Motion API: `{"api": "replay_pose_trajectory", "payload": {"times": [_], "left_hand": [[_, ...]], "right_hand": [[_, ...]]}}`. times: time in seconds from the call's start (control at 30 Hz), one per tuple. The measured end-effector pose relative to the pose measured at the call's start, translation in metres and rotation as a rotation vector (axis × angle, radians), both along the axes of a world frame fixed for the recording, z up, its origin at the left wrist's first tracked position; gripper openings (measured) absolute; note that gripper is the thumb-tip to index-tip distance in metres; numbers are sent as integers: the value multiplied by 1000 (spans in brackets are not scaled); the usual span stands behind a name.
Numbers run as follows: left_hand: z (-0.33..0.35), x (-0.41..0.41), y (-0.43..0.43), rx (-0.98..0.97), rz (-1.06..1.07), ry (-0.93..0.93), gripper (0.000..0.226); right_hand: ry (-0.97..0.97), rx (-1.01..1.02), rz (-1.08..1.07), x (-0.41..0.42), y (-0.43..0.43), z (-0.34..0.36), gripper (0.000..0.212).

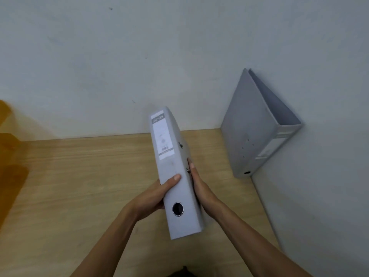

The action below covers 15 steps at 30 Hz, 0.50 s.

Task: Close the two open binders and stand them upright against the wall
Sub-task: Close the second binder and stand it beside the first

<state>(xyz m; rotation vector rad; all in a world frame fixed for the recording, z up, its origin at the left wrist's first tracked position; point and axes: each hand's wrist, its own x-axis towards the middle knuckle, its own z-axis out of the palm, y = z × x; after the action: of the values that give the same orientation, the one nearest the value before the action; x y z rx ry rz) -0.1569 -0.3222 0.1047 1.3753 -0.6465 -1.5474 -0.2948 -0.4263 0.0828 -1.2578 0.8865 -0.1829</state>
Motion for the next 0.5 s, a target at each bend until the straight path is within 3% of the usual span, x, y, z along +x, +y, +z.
{"api": "replay_pose_trajectory", "payload": {"times": [0.13, 0.3, 0.5], "left_hand": [[17, -17, -21, -145, -67, -128, 39], [6, -39, -51, -299, -17, -298, 87], [-13, -73, -85, -340, -96, -524, 113]], "right_hand": [[-120, -203, 14, -16, -24, 32, 71], [-184, -408, -31, -57, -54, 52, 76], [-176, -431, -146, -110, -67, 29, 75]]}}
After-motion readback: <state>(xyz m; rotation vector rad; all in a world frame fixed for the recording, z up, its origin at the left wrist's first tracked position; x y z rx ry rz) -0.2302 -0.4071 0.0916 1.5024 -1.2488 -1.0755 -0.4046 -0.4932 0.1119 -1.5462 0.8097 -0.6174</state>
